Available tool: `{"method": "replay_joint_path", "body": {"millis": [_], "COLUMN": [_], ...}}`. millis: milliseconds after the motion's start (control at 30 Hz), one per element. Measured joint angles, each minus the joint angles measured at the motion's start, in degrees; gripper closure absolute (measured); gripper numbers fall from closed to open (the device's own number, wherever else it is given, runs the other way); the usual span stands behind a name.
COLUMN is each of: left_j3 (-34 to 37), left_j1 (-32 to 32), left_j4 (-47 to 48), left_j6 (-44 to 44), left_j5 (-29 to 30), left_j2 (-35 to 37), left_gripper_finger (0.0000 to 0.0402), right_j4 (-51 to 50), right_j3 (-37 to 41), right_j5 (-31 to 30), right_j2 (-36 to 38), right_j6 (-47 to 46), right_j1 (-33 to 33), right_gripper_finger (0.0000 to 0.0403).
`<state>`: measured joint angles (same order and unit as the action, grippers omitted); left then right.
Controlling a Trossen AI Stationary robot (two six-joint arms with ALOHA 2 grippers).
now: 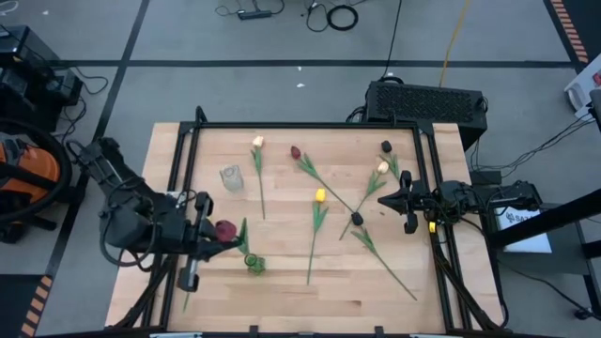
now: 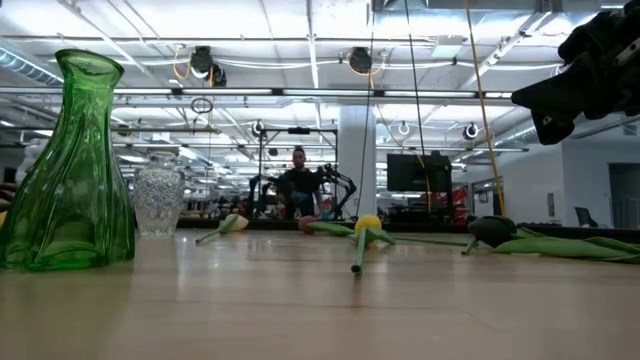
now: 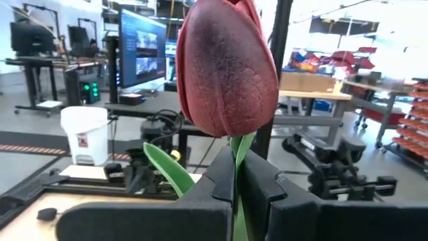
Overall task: Sort flowers into vase by color
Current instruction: Put the bottom red tulip into the green vase
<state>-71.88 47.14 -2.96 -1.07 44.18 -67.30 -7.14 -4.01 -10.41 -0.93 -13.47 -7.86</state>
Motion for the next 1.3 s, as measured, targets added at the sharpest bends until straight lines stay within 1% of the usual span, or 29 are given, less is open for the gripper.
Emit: {"method": "replay_joint_path", "body": {"millis": [67,200,267,400,467,533,667,767,1067,1300], "left_j3": [0.01,2.29,4.19,9.41,12.58,15.26,18.79,19.51,22.35,22.84], "left_j1": [0.63,3.51,5.23,7.5,7.91,7.92,7.84,7.73,7.73,7.71], "left_j4": [0.07,0.65,0.66,0.13,-0.24,-2.31,-7.08,-7.83,-11.65,-10.81], "left_j6": [0.0,-0.08,-0.13,-3.14,-4.45,-3.9,-2.45,-1.56,-1.7,-3.05], "left_j5": [1.19,9.09,11.55,15.84,16.0,15.47,12.34,9.99,8.36,8.37], "left_j2": [0.08,0.86,2.64,8.65,11.66,14.17,17.21,17.21,17.19,16.34], "left_gripper_finger": [0.0391,0.0391,0.0391,0.0391,0.0391,0.0391,0.0391,0.0391,0.0391,0.0391], "right_j4": [0.02,0.0,0.02,0.02,0.0,0.01,0.0,0.0,0.0,0.0], "right_j3": [0.0,0.0,0.0,0.0,0.0,0.01,0.01,0.0,0.0,0.0], "right_j5": [-0.02,0.0,-0.01,0.0,0.0,-0.01,0.0,-0.02,0.0,0.0], "right_j2": [0.0,-0.02,-0.01,-0.02,-0.02,-0.01,-0.02,-0.02,0.0,-0.02], "right_j6": [0.0,-0.01,0.0,0.0,-0.01,0.0,0.0,0.01,0.01,-0.01], "right_j1": [0.0,0.0,0.0,0.0,0.0,0.01,0.0,0.0,0.0,0.02], "right_gripper_finger": [0.0403,0.0403,0.0403,0.0403,0.0403,0.0403,0.0403,0.0403,0.0403,0.0403]}}
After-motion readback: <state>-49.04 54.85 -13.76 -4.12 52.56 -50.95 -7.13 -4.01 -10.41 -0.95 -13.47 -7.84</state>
